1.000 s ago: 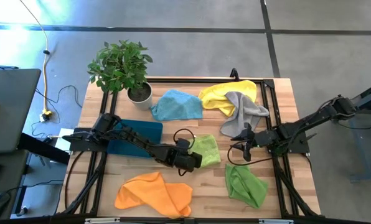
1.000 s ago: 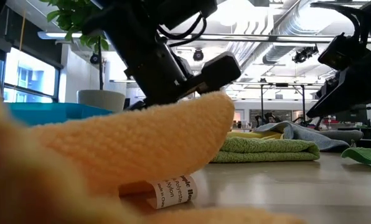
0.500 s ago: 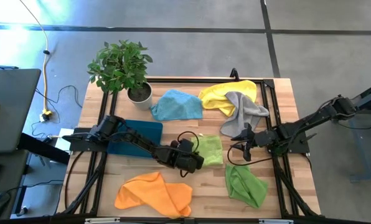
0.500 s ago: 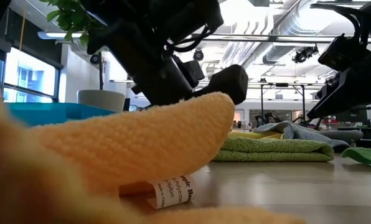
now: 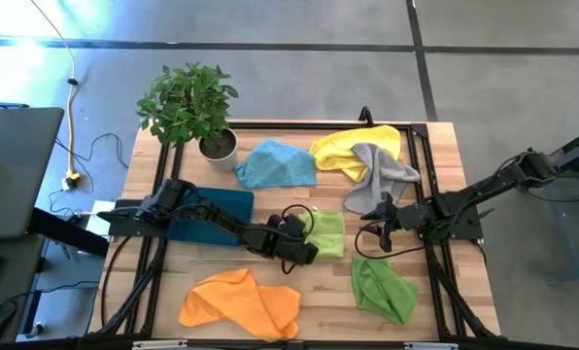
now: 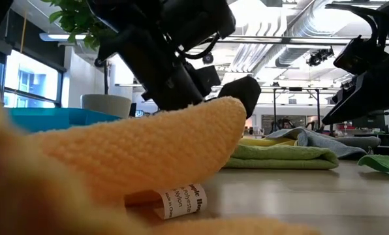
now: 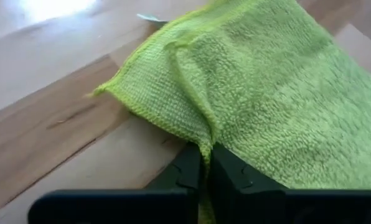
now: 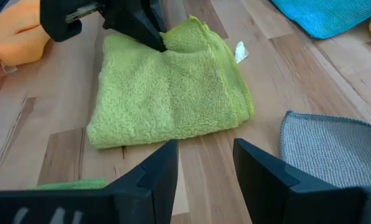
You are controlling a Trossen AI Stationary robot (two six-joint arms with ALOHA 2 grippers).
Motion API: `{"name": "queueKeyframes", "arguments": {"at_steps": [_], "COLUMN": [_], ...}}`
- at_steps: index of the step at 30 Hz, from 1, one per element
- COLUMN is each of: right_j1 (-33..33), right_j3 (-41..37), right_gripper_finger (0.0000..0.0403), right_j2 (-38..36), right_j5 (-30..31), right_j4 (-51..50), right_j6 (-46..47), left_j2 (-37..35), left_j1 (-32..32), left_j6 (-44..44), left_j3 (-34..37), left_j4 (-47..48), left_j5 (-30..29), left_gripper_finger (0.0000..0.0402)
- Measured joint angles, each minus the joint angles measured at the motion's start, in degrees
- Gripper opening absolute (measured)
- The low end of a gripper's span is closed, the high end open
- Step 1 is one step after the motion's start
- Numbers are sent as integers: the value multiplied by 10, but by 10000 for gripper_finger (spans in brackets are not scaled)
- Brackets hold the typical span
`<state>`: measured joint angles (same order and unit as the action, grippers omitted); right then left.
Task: Fold microfiber towels
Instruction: Put the light green microfiber towel into the blue bin
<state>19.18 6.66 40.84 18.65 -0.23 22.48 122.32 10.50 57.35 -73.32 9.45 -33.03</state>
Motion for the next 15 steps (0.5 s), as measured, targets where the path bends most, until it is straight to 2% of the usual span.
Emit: {"name": "queueKeyframes", "arguments": {"at_steps": [6,15], "right_j1": [0,0], "right_j3": [0,0], "right_gripper_finger": [146,146], "right_j2": [0,0], "right_j5": [0,0], "right_j4": [-5,-9], "right_j6": [0,0], "left_j2": [-52,-148], "left_j1": [1,1], "left_j6": [-72,-117], "left_j3": [0,-1], "left_j4": [29,192], "left_j5": [47,80], "left_gripper_finger": [4,2]}}
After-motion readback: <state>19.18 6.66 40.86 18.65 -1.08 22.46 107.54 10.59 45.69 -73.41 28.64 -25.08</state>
